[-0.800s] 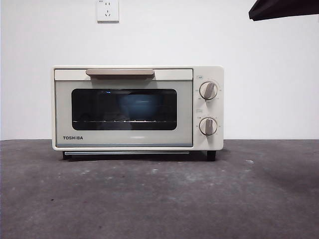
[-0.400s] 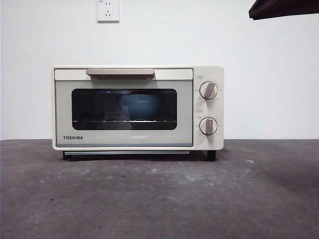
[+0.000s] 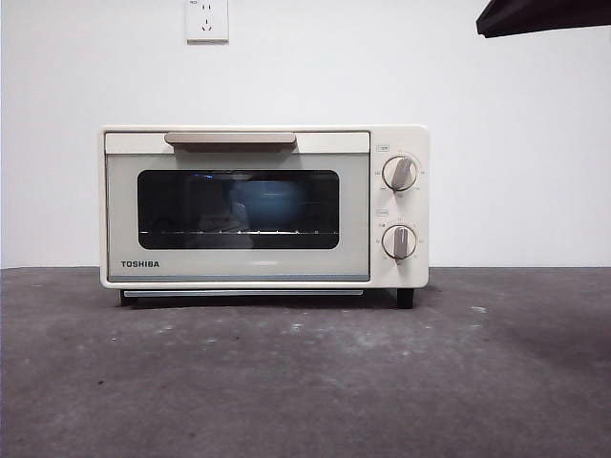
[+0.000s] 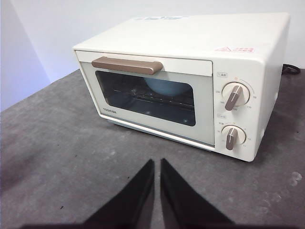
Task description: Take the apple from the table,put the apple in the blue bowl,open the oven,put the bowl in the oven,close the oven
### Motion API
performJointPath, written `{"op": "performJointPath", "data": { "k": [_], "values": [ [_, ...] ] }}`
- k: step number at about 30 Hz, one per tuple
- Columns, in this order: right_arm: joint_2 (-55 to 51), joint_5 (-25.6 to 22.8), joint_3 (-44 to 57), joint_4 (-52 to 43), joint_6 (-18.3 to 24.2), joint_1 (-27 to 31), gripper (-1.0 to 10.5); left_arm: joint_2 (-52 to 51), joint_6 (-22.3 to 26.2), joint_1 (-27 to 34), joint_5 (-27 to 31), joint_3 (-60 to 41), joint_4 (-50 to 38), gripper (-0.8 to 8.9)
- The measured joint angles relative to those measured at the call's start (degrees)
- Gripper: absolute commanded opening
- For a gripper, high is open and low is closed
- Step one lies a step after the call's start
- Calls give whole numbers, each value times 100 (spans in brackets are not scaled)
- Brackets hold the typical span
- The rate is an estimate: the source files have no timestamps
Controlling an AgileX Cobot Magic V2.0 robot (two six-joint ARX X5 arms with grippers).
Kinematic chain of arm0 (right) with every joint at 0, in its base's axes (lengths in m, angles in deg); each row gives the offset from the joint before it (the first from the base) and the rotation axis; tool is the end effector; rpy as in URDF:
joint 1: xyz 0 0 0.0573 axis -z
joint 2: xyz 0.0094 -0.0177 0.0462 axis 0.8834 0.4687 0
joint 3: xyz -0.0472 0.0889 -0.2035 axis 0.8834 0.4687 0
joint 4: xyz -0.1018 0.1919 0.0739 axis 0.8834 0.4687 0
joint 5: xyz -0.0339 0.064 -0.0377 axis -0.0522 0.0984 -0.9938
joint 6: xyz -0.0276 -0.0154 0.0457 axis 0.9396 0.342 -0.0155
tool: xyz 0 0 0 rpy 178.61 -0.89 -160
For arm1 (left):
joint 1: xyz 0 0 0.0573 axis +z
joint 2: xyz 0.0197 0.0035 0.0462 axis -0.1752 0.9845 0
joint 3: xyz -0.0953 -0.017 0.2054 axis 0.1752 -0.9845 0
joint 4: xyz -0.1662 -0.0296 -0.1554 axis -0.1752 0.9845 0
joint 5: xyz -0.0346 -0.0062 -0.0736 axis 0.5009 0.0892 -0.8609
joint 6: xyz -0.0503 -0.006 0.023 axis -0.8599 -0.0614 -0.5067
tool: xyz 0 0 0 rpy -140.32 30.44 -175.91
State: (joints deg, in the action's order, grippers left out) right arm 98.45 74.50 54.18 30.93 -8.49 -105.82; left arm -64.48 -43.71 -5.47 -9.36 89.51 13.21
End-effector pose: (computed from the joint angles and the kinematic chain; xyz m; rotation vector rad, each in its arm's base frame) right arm 0.1172 0.1065 0.2501 0.1497 0.2322 0.6088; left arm 0.1111 0.0065 0.1553 -0.0287 0.1502 0.0088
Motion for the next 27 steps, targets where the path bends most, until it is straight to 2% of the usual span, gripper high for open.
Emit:
{"op": "performJointPath", "data": {
  "k": [4,8,11,16,22,27],
  "values": [
    [0,-22,0,-2,42,2,5,0,0,0,0,0,0,7],
    [-114,-313,13,15,350,216,5,0,0,0,0,0,0,7],
    [-433,-149,76,-4,619,802,5,0,0,0,0,0,0,7],
    [-1078,833,498,-50,922,2092,5,0,0,0,0,0,0,7],
    [-2000,883,1196,-166,1224,3412,5,0,0,0,0,0,0,7],
    [-2636,885,1871,-498,1309,3856,5,0,0,0,0,0,0,7]
  ]
}}
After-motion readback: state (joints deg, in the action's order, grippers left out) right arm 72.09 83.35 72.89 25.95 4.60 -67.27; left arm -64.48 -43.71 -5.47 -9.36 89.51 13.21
